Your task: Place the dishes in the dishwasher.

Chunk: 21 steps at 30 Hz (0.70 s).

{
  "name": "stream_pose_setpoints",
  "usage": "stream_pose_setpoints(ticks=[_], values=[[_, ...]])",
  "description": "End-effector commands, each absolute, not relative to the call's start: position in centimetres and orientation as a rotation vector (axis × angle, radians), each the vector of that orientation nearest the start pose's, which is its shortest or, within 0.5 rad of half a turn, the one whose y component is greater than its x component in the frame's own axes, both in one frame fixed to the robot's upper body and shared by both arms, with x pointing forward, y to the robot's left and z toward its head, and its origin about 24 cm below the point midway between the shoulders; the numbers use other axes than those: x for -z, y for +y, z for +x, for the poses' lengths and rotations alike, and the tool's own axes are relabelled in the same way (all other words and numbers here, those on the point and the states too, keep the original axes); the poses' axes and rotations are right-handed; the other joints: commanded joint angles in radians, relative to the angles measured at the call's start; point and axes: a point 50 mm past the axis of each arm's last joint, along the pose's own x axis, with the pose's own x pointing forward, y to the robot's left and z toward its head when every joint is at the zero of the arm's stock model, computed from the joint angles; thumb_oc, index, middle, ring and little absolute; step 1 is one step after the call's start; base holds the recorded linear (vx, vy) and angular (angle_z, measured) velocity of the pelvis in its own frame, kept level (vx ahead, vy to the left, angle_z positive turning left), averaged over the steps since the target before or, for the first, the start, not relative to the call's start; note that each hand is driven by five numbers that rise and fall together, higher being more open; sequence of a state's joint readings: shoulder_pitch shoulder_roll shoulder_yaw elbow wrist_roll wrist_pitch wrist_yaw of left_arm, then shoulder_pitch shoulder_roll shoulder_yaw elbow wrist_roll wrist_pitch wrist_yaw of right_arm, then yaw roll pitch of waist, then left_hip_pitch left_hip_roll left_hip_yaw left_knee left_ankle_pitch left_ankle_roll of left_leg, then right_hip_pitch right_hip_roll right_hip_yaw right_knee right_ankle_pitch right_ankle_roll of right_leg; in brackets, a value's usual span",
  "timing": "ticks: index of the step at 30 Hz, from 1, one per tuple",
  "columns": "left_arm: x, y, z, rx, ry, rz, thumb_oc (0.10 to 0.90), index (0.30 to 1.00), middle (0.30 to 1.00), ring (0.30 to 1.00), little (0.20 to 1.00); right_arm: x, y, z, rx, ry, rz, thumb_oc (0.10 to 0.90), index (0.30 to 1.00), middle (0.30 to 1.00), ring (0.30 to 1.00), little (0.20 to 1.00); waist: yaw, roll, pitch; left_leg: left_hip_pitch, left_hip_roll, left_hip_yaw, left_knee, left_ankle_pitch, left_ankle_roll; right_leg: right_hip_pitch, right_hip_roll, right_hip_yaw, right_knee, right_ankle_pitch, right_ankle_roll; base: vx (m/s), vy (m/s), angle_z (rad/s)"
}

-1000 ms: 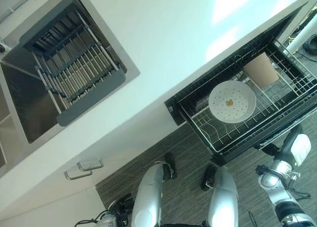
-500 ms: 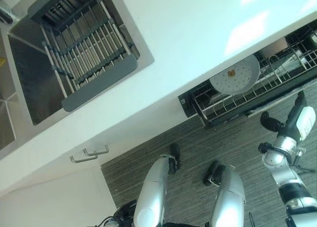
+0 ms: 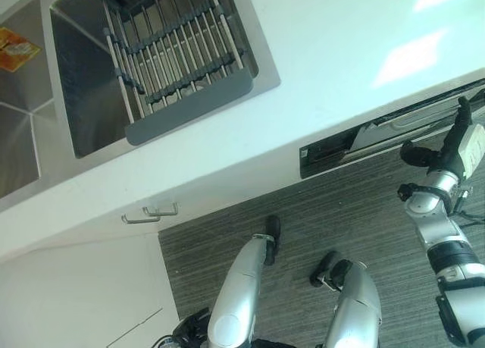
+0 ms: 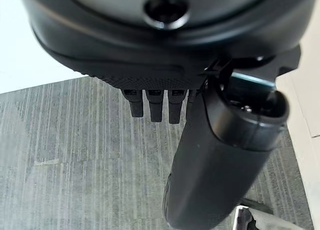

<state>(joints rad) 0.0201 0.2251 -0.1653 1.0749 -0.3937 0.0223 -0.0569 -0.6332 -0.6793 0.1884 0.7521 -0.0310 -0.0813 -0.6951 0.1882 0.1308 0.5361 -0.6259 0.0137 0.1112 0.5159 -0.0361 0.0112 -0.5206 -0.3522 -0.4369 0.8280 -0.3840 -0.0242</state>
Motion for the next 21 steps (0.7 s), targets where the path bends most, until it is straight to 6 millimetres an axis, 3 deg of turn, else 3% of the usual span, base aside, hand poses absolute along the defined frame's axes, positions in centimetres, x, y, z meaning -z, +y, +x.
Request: stream_pose_setpoints(ticks=[1,3,8,11,12,13,17,18,21], values=[[15.2,23.9,9.1,-0.099,1.13,0.073,0.8,0.9,0.9,0.9,0.9,-29.2,-24.2,35.9,0.538,-0.856,-0.867,0.8,0.9,0.9,0.9,0.9,0.099,0.045,-0.016,0.149,-0.024,0.005,-0.167,-0.075,0.036,0.055,0.031,-0.024,-0.004,0.001,0.003,-0.02,-0.025,0.15],[15.0,24.3,9.2,-0.103,1.118,0.096,0.8,0.9,0.9,0.9,0.9,-30.4,-23.8,35.8,0.535,-0.885,-0.873,0.8,0.9,0.9,0.9,0.9,0.109,0.044,-0.016,0.159,-0.026,-0.008,-0.206,-0.053,0.031,0.069,0.04,-0.033,-0.027,0.007,0.006,-0.01,-0.02,0.1],[14.7,25.1,9.6,-0.116,1.098,0.096,0.8,0.9,0.9,0.9,0.9,-31.1,-23.5,36.2,0.529,-0.861,-0.864,0.8,0.9,0.9,0.9,0.9,0.123,0.056,-0.016,0.176,-0.017,-0.032,-0.216,-0.044,0.012,0.126,0.053,-0.052,-0.072,0.007,0.012,0.01,0.006,0.01],[14.8,25.0,9.6,-0.136,1.106,0.047,0.8,0.9,0.9,0.9,0.9,-28.1,-23.8,37.0,0.513,-0.728,-0.822,0.8,0.9,0.9,0.9,0.9,0.119,0.054,-0.016,0.206,0.001,-0.043,-0.216,-0.055,-0.006,0.2,0.068,-0.071,-0.137,0.015,0.027,0.03,0.006,0.19],[14.9,24.9,9.4,-0.158,1.105,0.014,0.8,0.9,0.9,0.9,0.9,-25.5,-24.0,37.2,0.491,-0.648,-0.811,0.8,0.9,0.9,0.9,0.9,0.112,0.05,-0.016,0.226,0.008,-0.045,-0.216,-0.06,-0.012,0.237,0.076,-0.073,-0.171,0.021,0.033,0.09,0.032,0.15],[14.9,24.9,9.4,-0.194,1.086,0.002,0.8,0.9,0.9,0.9,0.9,-21.7,-24.1,37.0,0.46,-0.543,-0.802,0.8,0.9,0.9,0.9,0.9,0.097,0.045,-0.016,0.254,0.02,-0.04,-0.216,-0.067,-0.018,0.284,0.087,-0.074,-0.212,0.027,0.037,0.1,0.05,0.09],[14.0,27.2,10.1,-0.426,0.959,-0.037,0.8,0.9,0.9,0.9,0.9,-13.4,-24.1,35.1,0.407,-0.338,-0.786,0.8,0.9,0.9,0.9,0.9,0.039,0.034,-0.016,0.32,0.042,-0.026,-0.216,-0.081,-0.032,0.383,0.118,-0.054,-0.302,0.043,0.044,0.09,0.083,0.02],[13.2,28.7,10.8,-0.516,0.895,-0.061,0.8,0.9,0.9,0.9,0.9,-10.2,-24.5,33.7,0.422,-0.255,-0.758,0.8,0.9,0.9,0.9,0.9,0.013,0.027,-0.016,0.342,0.05,-0.017,-0.216,-0.088,-0.034,0.415,0.128,-0.043,-0.333,0.048,0.048,0.07,0.079,-0.12],[12.0,30.5,11.3,-0.586,0.797,-0.057,0.8,0.9,0.9,0.9,0.9,-5.2,-26.7,30.2,0.457,-0.097,-0.718,0.8,0.9,0.9,0.9,0.9,-0.011,0.014,-0.045,0.369,0.06,-0.012,-0.216,-0.107,-0.03,0.458,0.142,-0.036,-0.388,0.061,0.058,0.07,0.005,-0.07]])
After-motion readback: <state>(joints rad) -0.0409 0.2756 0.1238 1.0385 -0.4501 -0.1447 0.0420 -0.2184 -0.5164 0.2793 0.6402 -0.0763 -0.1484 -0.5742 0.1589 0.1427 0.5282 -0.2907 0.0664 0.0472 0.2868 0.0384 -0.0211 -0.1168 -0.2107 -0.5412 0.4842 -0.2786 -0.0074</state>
